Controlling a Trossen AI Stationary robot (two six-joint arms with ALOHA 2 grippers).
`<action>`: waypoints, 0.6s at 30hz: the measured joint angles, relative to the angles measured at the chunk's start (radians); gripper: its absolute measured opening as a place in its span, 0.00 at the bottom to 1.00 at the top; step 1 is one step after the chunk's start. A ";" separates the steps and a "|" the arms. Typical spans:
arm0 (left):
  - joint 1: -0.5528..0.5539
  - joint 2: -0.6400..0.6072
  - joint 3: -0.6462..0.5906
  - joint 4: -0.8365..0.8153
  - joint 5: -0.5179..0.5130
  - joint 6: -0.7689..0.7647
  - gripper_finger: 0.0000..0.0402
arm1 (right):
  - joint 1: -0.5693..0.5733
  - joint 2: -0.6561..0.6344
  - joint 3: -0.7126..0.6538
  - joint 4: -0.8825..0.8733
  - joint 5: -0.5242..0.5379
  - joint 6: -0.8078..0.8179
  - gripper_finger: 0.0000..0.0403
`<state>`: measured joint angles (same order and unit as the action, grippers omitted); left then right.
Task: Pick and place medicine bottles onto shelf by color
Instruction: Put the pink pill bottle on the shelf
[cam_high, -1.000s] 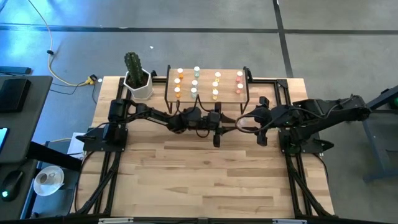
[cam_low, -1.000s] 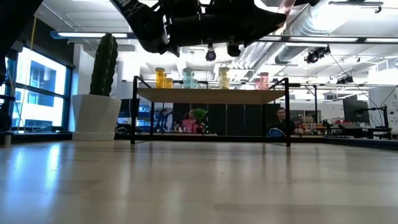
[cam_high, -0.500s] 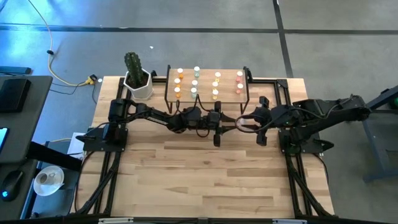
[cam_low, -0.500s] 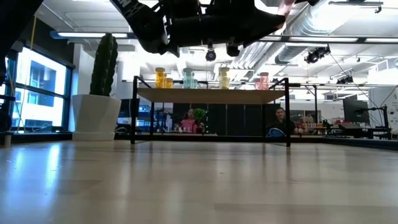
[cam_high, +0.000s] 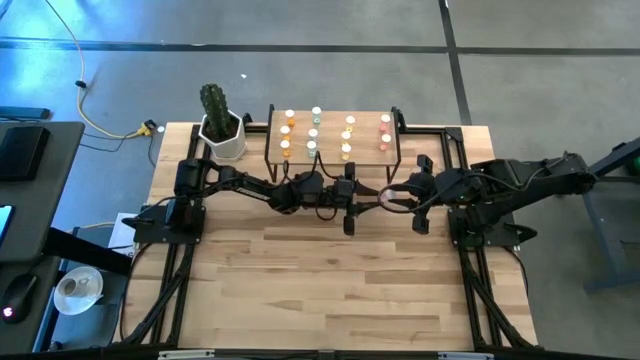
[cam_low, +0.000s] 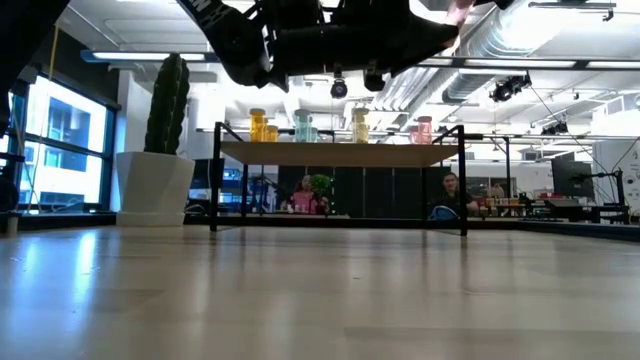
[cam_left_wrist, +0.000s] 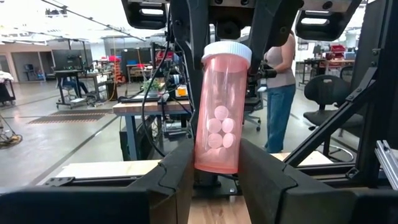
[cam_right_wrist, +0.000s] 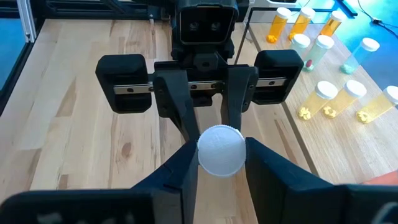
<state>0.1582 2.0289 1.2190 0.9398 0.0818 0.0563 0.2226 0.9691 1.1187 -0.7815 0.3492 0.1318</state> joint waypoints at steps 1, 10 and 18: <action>0.002 0.000 0.000 0.000 0.000 -0.001 0.26 | 0.000 0.000 0.000 0.000 0.000 0.000 0.25; 0.011 0.000 0.001 -0.006 0.003 -0.042 0.34 | -0.001 0.000 0.000 0.000 0.002 0.002 0.25; 0.013 0.000 0.001 -0.023 0.000 -0.043 0.47 | 0.000 0.000 0.000 0.000 0.011 0.002 0.25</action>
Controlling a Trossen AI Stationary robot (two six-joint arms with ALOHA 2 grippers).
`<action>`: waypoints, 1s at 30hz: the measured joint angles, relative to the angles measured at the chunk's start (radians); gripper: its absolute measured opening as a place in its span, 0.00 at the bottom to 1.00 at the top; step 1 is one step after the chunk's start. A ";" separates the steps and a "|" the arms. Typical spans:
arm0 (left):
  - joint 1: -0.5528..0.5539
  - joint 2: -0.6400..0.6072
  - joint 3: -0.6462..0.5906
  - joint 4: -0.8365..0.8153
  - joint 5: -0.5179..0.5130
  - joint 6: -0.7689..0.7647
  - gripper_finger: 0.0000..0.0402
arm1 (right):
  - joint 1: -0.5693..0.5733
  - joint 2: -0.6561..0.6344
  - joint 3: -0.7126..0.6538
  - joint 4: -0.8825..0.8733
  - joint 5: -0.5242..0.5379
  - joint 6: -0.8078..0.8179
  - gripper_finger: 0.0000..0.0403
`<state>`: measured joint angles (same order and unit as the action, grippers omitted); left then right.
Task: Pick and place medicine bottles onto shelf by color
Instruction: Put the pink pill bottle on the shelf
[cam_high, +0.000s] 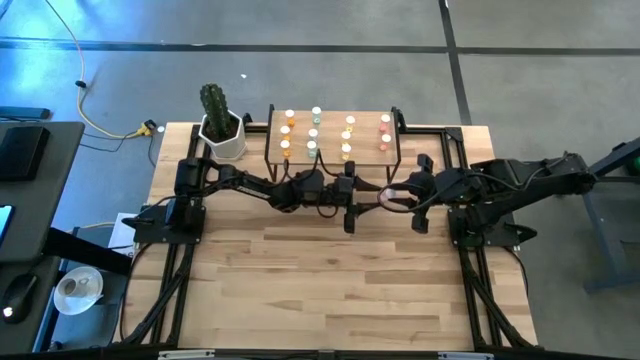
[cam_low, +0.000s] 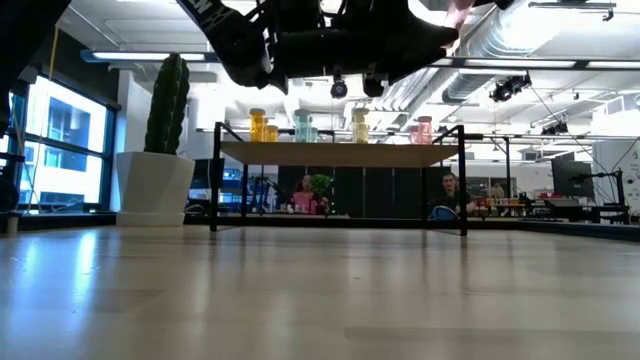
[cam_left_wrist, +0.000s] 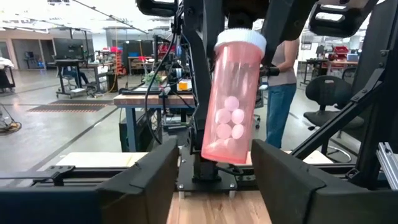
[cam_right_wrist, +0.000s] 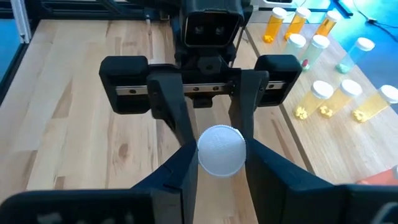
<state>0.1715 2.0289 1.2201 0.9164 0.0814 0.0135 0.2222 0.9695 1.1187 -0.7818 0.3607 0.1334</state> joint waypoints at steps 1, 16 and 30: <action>0.001 0.000 0.000 -0.004 -0.003 -0.001 0.49 | 0.000 0.000 0.000 0.000 0.005 0.000 0.25; 0.086 0.000 0.000 -0.060 0.081 -0.126 0.59 | -0.058 -0.002 0.000 0.000 0.075 -0.009 0.25; 0.112 -0.127 -0.001 -0.395 -0.011 0.006 0.59 | -0.301 0.013 0.111 -0.085 0.004 -0.029 0.25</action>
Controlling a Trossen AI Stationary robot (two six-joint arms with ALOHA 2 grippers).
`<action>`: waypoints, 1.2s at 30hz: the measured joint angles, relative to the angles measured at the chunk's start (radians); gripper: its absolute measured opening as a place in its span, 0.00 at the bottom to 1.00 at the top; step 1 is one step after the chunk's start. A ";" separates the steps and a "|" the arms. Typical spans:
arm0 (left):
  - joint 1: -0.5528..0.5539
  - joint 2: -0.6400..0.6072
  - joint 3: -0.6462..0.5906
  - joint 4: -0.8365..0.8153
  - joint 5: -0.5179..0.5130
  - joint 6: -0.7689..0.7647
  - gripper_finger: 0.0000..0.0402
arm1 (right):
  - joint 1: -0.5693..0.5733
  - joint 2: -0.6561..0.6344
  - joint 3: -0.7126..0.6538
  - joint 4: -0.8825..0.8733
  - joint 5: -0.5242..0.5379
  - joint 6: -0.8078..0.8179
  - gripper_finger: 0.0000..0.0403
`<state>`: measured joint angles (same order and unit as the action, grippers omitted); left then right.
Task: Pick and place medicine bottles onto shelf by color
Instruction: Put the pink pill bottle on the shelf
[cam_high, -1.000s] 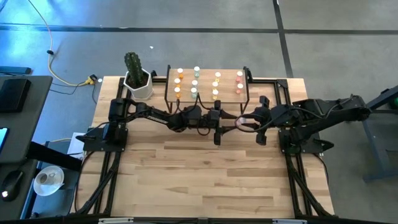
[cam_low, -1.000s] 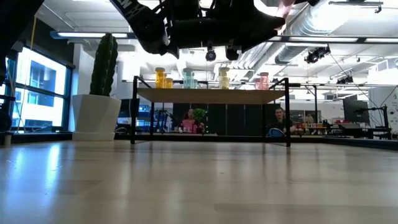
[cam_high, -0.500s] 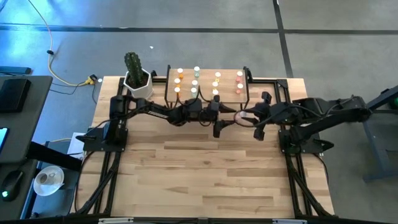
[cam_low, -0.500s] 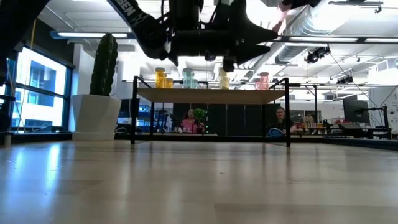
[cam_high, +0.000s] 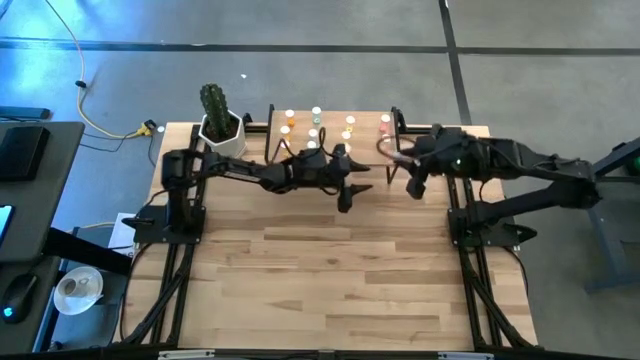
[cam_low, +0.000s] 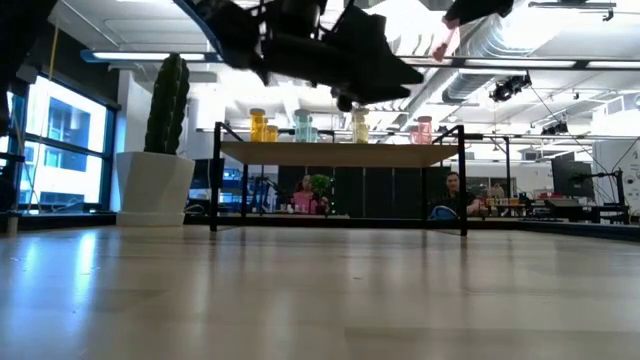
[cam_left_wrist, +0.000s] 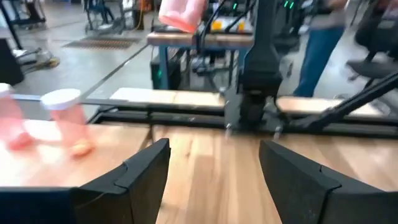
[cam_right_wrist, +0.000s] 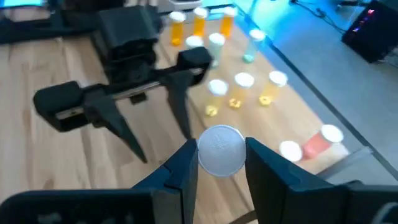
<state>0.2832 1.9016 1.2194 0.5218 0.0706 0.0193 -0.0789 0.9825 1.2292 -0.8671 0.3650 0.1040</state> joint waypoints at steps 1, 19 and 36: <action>0.000 -0.019 0.000 -0.038 -0.005 0.013 0.59 | -0.019 0.003 0.014 -0.019 -0.001 0.000 0.25; 0.031 -0.511 -0.334 -0.084 0.102 0.005 0.59 | -0.343 0.184 0.065 -0.130 -0.276 -0.017 0.25; 0.031 -0.612 -0.521 -0.050 -0.083 -0.027 0.59 | -0.392 0.365 0.063 -0.108 -0.313 0.027 0.25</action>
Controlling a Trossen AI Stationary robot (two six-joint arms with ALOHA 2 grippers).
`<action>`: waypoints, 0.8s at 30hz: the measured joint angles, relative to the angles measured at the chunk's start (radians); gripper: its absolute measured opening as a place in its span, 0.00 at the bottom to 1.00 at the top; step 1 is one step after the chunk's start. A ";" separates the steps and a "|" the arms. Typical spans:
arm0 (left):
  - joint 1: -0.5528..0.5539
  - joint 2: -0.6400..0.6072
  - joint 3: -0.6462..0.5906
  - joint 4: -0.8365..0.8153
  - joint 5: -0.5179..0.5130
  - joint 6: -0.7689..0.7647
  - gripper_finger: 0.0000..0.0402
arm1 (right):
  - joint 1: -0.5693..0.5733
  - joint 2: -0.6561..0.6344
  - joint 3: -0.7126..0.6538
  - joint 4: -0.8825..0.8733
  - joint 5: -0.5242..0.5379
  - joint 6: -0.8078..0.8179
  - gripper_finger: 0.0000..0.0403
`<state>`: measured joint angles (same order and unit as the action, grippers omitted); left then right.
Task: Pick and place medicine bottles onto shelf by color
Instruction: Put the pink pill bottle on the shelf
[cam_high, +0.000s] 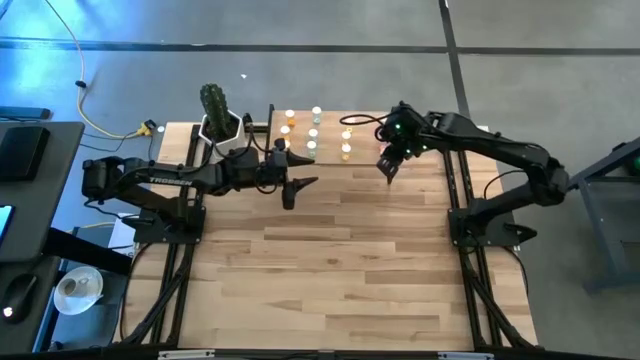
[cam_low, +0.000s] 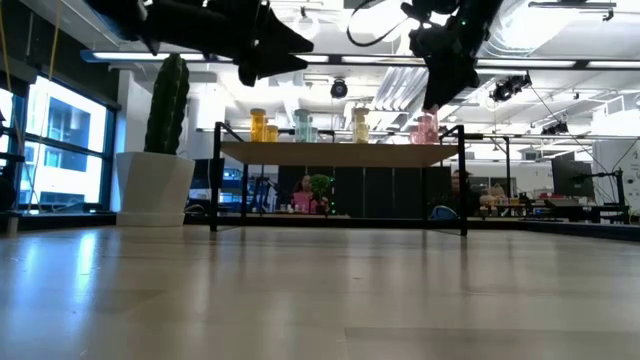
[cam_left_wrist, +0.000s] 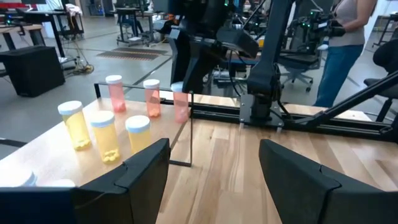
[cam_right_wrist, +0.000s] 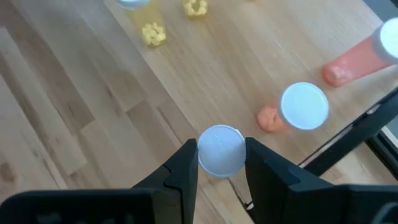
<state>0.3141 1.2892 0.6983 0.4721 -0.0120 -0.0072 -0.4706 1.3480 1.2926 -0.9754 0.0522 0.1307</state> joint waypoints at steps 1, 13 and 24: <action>0.000 0.000 0.000 0.000 0.000 0.000 0.59 | -0.001 0.004 0.000 -0.001 0.000 0.000 0.25; 0.000 0.000 0.000 0.001 0.000 0.002 0.59 | -0.001 0.009 0.000 -0.006 0.052 -0.019 0.25; 0.000 0.000 0.000 0.001 0.000 0.002 0.59 | -0.001 0.009 0.000 -0.003 0.054 -0.038 0.26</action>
<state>0.3141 1.2892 0.6983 0.4732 -0.0120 -0.0053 -0.4717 1.3567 1.2926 -0.9780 0.1059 0.0925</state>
